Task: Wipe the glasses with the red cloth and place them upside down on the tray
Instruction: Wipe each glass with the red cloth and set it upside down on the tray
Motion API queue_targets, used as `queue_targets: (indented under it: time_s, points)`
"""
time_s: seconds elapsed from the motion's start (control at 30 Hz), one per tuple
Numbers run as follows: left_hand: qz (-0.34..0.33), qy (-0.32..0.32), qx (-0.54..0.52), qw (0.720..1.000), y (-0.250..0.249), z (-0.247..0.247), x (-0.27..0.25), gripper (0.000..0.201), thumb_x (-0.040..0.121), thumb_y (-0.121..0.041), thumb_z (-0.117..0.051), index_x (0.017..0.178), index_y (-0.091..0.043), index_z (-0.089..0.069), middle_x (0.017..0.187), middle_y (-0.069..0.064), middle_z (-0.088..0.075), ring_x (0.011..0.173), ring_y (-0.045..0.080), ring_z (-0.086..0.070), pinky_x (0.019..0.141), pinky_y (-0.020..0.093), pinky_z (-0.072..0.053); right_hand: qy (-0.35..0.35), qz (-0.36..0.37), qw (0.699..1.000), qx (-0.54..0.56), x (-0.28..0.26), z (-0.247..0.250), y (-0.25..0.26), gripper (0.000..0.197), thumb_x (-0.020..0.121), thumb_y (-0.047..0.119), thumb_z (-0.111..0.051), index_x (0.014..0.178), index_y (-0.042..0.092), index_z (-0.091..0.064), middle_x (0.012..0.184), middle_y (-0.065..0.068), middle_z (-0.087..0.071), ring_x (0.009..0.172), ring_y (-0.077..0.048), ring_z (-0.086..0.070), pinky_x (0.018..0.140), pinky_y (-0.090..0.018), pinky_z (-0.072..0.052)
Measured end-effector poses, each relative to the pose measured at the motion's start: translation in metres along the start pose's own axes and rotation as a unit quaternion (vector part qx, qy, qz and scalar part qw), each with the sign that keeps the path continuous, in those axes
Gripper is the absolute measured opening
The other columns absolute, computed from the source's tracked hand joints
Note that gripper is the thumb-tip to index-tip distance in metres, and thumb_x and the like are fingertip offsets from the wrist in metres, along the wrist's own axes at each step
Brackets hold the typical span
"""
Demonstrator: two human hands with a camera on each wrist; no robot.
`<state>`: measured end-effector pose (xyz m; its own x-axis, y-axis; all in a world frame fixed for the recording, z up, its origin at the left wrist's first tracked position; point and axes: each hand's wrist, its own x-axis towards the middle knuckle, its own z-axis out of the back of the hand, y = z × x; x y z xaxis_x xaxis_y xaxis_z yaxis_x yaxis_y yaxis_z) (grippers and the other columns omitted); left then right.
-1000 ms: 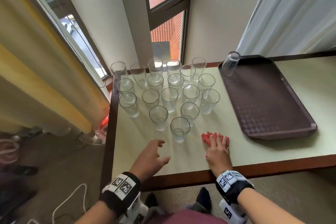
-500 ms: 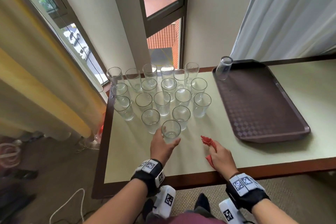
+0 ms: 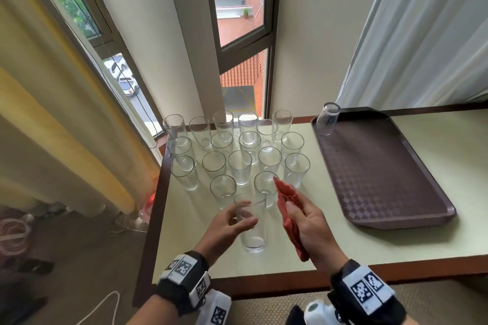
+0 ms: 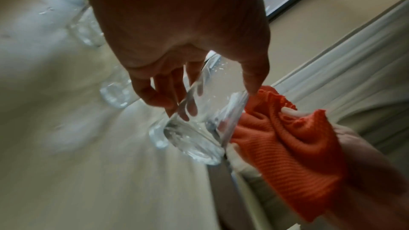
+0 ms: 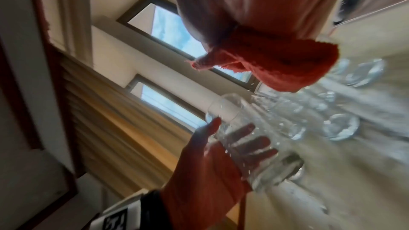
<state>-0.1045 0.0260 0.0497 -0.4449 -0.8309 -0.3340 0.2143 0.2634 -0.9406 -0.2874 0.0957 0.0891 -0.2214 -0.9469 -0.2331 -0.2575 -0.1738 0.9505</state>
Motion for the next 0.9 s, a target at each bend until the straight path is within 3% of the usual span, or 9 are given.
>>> queue_targets:
  time_s: [0.07,0.13,0.23,0.3,0.43,0.57,0.7,0.8,0.9]
  points:
    - [-0.031,0.009,-0.040,0.999,-0.028,0.000,-0.002,0.077,0.067,-0.048,-0.077,0.134,-0.027,-0.046,0.108,0.018,-0.071,0.095,0.025,-0.072,0.086,0.030,-0.054,0.037,0.062,0.997,-0.026,0.002,-0.018,0.011,0.044,0.103,0.004,-0.041,0.130,0.037,-0.054,0.128,0.019,-0.063,0.091,-0.014,-0.055,0.067,-0.017,-0.046]
    - [-0.061,-0.002,-0.067,0.996,-0.053,-0.001,-0.006,0.084,0.065,-0.055,-0.073,0.136,-0.038,-0.032,0.107,0.010,-0.074,0.096,0.022,-0.072,0.090,0.036,-0.053,0.060,0.128,0.987,-0.075,0.004,-0.036,0.019,0.047,0.104,0.010,-0.044,0.145,0.033,-0.040,0.145,0.016,-0.051,0.115,0.000,-0.057,0.091,-0.018,-0.049]
    - [-0.093,-0.028,-0.112,0.989,-0.079,-0.005,-0.014,0.073,0.075,-0.057,-0.066,0.137,-0.044,-0.031,0.121,0.002,-0.069,0.101,0.012,-0.071,0.083,0.028,-0.052,0.064,0.184,0.970,-0.147,0.006,-0.054,0.029,0.064,0.097,0.036,-0.047,0.155,0.038,-0.020,0.156,0.019,-0.033,0.141,-0.004,-0.037,0.117,-0.038,-0.035]
    - [-0.105,-0.038,-0.146,0.983,-0.088,-0.007,-0.018,0.071,0.082,-0.054,-0.056,0.145,-0.038,-0.030,0.115,-0.009,-0.073,0.105,0.008,-0.070,0.084,0.029,-0.051,0.085,0.206,0.962,-0.157,0.005,-0.064,0.039,0.064,0.093,0.047,-0.043,0.152,0.049,-0.017,0.158,0.015,-0.028,0.143,-0.005,-0.035,0.116,-0.037,-0.037]
    - [-0.111,-0.052,-0.233,0.965,-0.106,-0.008,-0.030,0.066,0.083,-0.050,-0.053,0.145,-0.033,-0.038,0.125,-0.003,-0.070,0.112,0.018,-0.069,0.092,0.039,-0.056,0.095,0.244,0.949,-0.175,-0.002,-0.082,0.057,0.064,0.092,0.061,-0.035,0.152,0.050,-0.015,0.161,0.016,-0.017,0.138,0.015,-0.027,0.102,-0.002,-0.032]
    - [-0.114,-0.052,-0.286,0.950,-0.121,-0.007,-0.037,0.063,0.082,-0.045,-0.055,0.142,-0.028,-0.043,0.127,0.005,-0.068,0.114,0.022,-0.068,0.094,0.044,-0.057,0.061,0.279,0.935,-0.210,0.013,-0.097,0.074,0.064,0.096,0.055,-0.037,0.155,0.045,-0.012,0.156,0.010,-0.030,0.137,0.007,-0.036,0.105,-0.007,-0.034]
    - [-0.116,-0.062,-0.302,0.944,-0.129,-0.004,-0.036,0.058,0.091,-0.047,-0.059,0.144,-0.028,-0.043,0.133,0.006,-0.065,0.118,0.024,-0.066,0.100,0.053,-0.052,0.059,0.278,0.946,-0.154,0.028,-0.103,0.088,0.060,0.097,0.031,-0.042,0.155,0.028,-0.023,0.145,0.011,-0.041,0.125,0.019,-0.041,0.098,-0.003,-0.036]
    - [-0.131,-0.082,-0.303,0.940,-0.133,0.001,-0.033,0.057,0.089,-0.040,-0.054,0.143,-0.022,-0.047,0.131,0.008,-0.066,0.117,0.024,-0.066,0.102,0.047,-0.052,0.069,0.272,0.944,-0.171,0.023,-0.107,0.085,0.061,0.098,0.031,-0.039,0.155,0.035,-0.017,0.148,0.020,-0.033,0.130,0.018,-0.036,0.104,-0.007,-0.035]
    - [-0.156,-0.117,-0.293,0.936,-0.137,0.009,-0.030,0.063,0.087,-0.046,-0.051,0.142,-0.016,-0.047,0.116,0.011,-0.072,0.106,0.023,-0.071,0.089,0.036,-0.059,0.091,0.293,0.928,-0.213,0.012,-0.109,0.072,0.061,0.099,0.029,-0.037,0.155,0.035,-0.013,0.157,0.014,-0.026,0.142,0.005,-0.029,0.113,-0.015,-0.031]
